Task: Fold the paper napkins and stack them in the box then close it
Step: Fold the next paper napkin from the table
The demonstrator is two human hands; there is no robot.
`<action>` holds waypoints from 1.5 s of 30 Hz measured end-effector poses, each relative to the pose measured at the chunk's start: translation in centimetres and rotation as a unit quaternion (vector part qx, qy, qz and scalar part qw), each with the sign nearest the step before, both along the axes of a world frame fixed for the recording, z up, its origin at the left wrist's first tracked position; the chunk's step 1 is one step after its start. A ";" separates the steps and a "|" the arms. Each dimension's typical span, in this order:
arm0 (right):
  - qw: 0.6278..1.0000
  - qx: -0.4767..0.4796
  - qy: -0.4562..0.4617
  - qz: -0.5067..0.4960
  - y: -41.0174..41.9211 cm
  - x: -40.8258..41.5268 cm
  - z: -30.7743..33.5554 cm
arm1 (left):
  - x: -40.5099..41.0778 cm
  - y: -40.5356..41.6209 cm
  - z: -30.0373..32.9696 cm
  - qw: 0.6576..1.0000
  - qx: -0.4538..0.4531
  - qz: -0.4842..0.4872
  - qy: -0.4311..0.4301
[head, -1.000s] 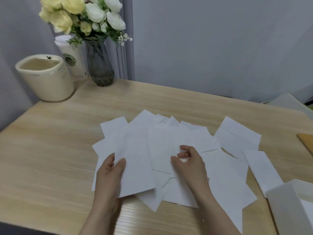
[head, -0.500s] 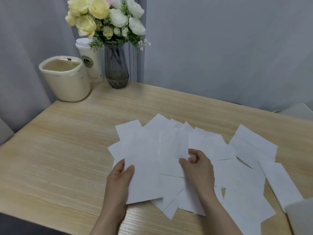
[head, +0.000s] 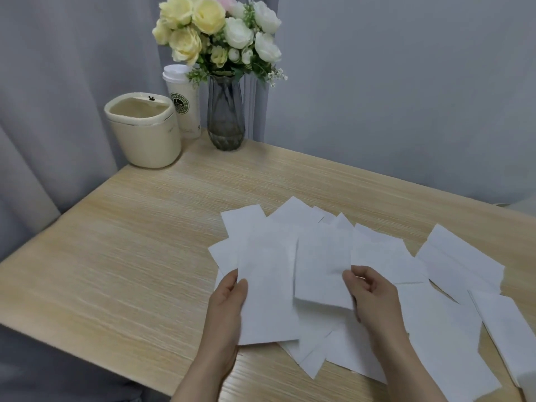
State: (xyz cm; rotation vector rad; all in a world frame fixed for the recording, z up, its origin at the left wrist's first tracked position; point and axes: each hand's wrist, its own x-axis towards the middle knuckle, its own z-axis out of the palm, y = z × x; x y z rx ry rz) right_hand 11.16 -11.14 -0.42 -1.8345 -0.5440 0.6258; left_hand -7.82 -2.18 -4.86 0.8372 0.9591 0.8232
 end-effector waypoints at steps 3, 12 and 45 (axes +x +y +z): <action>0.997 0.017 0.053 0.059 0.1 -1.6 0.7 | 0.0 0.0 0.0 1.000 -0.002 0.006 -0.001; 0.987 0.011 0.055 0.152 1.3 -6.0 0.1 | -0.1 -0.2 1.0 1.000 0.007 0.009 -0.009; 0.980 0.016 0.026 0.196 2.1 -7.5 0.0 | -1.5 -0.3 0.8 0.998 -0.016 0.054 -0.028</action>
